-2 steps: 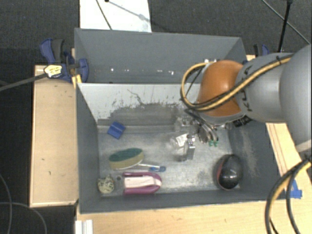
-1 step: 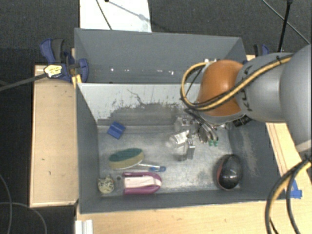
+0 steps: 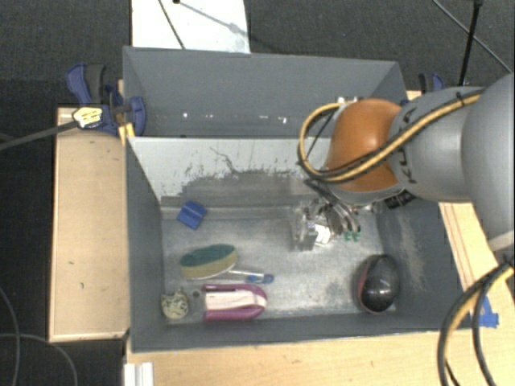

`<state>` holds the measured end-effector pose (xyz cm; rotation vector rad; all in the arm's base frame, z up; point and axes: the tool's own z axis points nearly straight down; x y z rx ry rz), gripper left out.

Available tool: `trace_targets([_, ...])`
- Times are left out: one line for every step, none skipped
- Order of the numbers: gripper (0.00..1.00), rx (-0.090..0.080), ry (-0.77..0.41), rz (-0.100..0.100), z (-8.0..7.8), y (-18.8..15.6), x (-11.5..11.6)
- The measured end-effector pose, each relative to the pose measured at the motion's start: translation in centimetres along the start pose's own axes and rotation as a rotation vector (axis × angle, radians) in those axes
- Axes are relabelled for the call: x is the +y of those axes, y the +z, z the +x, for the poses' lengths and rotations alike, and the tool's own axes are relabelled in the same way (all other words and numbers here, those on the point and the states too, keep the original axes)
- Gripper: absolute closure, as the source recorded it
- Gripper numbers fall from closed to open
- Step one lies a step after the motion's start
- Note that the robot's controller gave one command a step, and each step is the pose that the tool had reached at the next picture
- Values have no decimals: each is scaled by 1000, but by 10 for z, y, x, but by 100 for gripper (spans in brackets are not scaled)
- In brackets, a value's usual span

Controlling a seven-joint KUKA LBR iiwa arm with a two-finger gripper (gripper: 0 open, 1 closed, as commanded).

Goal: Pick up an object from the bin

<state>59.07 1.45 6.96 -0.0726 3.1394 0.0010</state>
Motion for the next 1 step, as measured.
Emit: trace_targets([100,-8,0,1,-2,-61,0])
